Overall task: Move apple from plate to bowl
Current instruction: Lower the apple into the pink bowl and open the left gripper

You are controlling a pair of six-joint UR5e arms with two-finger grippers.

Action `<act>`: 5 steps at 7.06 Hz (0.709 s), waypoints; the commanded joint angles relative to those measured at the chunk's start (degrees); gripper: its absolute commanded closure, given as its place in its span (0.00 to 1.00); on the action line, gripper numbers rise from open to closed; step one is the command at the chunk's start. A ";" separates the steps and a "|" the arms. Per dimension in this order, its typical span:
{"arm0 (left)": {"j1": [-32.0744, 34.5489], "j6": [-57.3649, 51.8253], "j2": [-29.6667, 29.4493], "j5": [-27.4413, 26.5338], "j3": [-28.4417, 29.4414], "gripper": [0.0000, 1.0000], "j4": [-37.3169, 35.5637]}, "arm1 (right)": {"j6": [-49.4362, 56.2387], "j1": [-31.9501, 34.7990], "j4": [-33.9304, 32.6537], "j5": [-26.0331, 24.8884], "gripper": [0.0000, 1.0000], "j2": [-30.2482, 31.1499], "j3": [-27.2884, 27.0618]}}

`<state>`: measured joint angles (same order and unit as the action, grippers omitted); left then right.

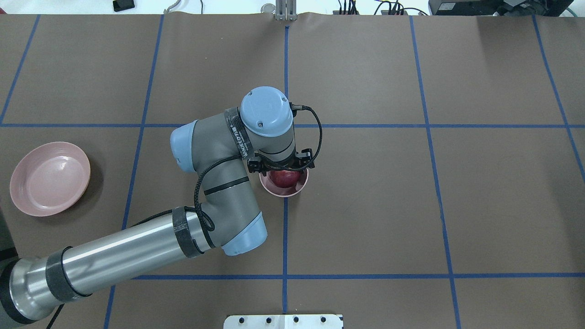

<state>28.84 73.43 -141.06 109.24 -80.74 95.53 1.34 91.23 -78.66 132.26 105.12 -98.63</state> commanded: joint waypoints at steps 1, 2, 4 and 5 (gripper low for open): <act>0.08 -0.22 -0.09 0.00 -1.25 0.03 -0.26 | -0.02 0.00 0.00 0.02 0.00 0.00 0.02; 0.86 -0.48 0.87 0.18 -3.96 0.03 -1.22 | -0.02 0.00 0.00 0.11 0.00 0.00 0.02; 2.53 -4.85 10.49 0.88 -14.91 0.03 -2.88 | 0.07 0.00 0.09 -0.33 0.00 0.00 0.19; 4.63 -10.19 13.77 2.97 -19.15 0.03 -6.03 | 0.07 0.00 0.26 -0.33 0.00 0.09 0.37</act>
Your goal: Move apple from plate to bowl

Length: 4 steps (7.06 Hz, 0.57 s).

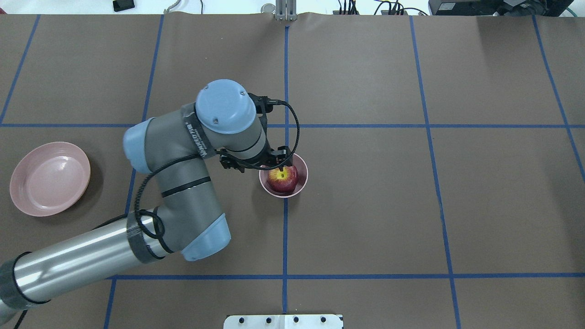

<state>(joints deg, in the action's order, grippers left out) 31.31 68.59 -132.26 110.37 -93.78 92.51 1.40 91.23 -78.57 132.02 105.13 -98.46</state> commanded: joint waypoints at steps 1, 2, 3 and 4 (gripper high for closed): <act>3.92 -9.83 7.87 2.30 -9.45 0.03 -5.13 | 0.10 0.00 0.26 -0.18 0.00 0.07 0.37; 6.72 -15.18 12.60 2.74 -12.71 0.03 -5.84 | 0.10 0.00 0.26 -0.27 0.00 0.07 0.46; 10.75 -20.37 17.69 6.92 -15.79 0.03 -5.85 | 0.18 0.00 0.26 -0.18 0.00 0.07 0.46; 17.06 -26.60 23.05 12.79 -17.56 0.03 -5.76 | 0.10 0.00 0.26 -0.18 0.00 0.07 0.46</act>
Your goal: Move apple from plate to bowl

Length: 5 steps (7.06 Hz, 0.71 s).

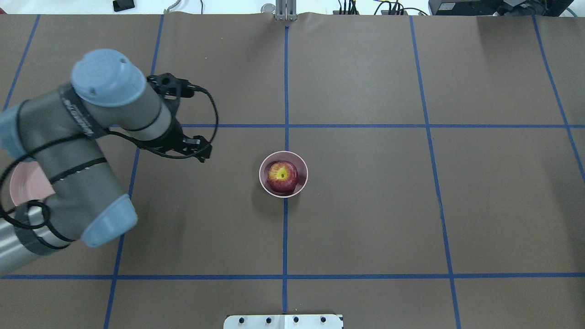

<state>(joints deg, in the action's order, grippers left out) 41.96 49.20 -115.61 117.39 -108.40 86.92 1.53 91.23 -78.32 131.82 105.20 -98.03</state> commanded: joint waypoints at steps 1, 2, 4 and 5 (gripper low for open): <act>12.47 -16.50 11.15 9.75 -3.57 0.03 -0.08 | -0.03 0.00 0.10 0.02 0.00 -0.08 -0.06; 17.23 -23.72 15.63 10.22 -3.58 0.02 -0.08 | -0.12 0.00 0.10 0.11 0.00 -0.26 -0.06; 28.21 -36.72 23.03 10.31 -2.53 0.02 -0.26 | -0.21 0.00 0.10 0.54 0.00 -0.18 -0.06; 32.09 -44.90 26.89 10.40 -1.48 0.02 -0.17 | -0.12 0.00 0.10 0.55 0.00 -0.17 0.03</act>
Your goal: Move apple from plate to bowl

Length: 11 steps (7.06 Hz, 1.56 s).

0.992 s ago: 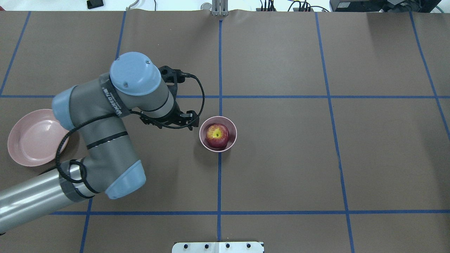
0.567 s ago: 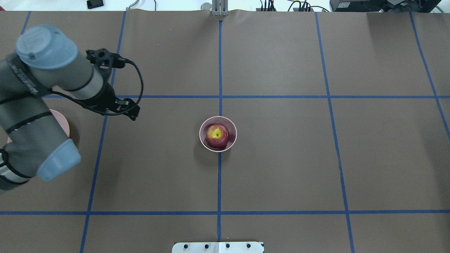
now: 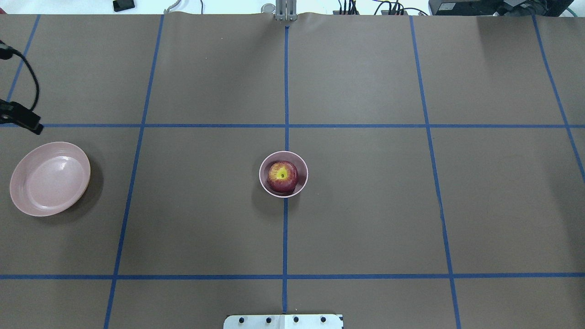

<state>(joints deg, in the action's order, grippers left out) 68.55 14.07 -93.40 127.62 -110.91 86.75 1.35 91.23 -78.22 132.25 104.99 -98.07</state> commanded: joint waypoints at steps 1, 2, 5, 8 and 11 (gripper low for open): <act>8.24 -12.63 8.28 0.17 1.65 0.02 0.09 | 0.05 0.00 0.09 0.20 0.00 0.13 -0.01; 11.57 -12.57 12.50 1.04 3.14 0.02 0.96 | 0.05 0.00 0.09 0.38 0.00 0.13 -0.01; 15.39 -11.96 9.56 7.27 5.61 0.02 0.70 | -0.04 0.00 0.09 0.47 0.00 -0.04 -0.01; 15.39 -12.40 9.63 6.94 5.96 0.02 1.58 | -0.21 0.00 0.00 0.73 0.00 -0.48 -0.10; 15.65 -12.57 11.82 7.03 7.54 0.02 1.67 | -1.26 0.00 -0.70 1.78 0.00 -1.53 -0.80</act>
<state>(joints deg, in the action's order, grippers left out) 84.10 1.84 -82.78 134.55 -104.02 88.29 0.78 91.23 -78.78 133.51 104.06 -98.72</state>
